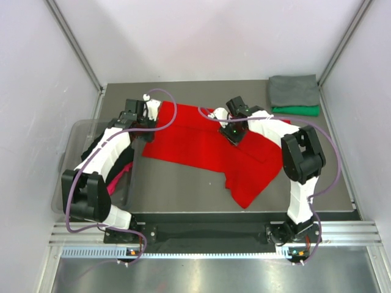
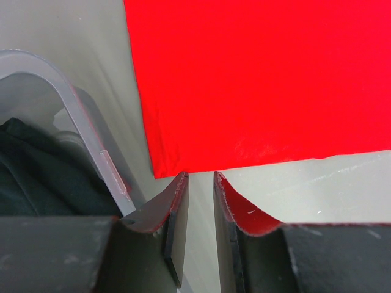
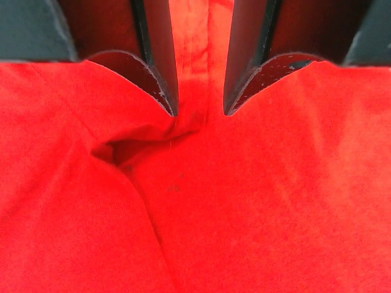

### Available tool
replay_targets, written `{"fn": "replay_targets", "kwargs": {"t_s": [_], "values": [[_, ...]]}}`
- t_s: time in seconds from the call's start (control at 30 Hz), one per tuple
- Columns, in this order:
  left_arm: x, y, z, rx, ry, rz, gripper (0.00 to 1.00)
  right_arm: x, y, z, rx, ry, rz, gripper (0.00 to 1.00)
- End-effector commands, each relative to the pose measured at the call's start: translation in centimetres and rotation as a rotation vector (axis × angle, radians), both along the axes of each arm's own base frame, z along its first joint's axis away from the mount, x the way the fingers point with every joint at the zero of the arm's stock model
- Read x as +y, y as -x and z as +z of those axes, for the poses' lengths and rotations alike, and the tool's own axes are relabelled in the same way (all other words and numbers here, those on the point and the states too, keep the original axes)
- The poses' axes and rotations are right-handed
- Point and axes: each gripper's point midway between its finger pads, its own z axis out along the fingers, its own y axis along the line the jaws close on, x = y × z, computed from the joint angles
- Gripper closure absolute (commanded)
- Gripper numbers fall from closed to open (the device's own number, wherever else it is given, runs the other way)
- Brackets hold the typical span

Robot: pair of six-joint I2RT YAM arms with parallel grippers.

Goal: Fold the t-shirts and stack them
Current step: Fold the tshirt

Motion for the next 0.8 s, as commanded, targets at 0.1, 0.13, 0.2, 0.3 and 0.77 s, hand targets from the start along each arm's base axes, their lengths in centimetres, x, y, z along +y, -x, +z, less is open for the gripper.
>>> {"fn": "replay_targets", "kwargs": {"t_s": [0.1, 0.13, 0.2, 0.3, 0.77], "values": [[-0.7, -1.9, 4.1, -0.12, 0.057, 0.008, 0.72, 1.3, 2.4, 12.8, -0.208, -0.191, 0.1, 0.64], [-0.9, -2.1, 4.1, -0.117, 0.065, 0.003, 0.72, 1.3, 3.7, 13.6, -0.214, -0.217, 0.138, 0.64], [-1.6, -2.4, 3.9, -0.099, 0.09, -0.02, 0.72, 1.0, 7.6, 14.9, -0.239, -0.265, 0.252, 0.63], [-2.4, -3.2, 3.8, -0.054, 0.111, -0.041, 0.72, -0.1, 12.8, 13.3, -0.249, -0.251, 0.393, 0.63], [-2.4, -6.3, -2.2, 0.141, 0.07, -0.034, 0.75, -1.1, 26.9, 3.0, 0.052, -0.232, 0.725, 0.67]]}}
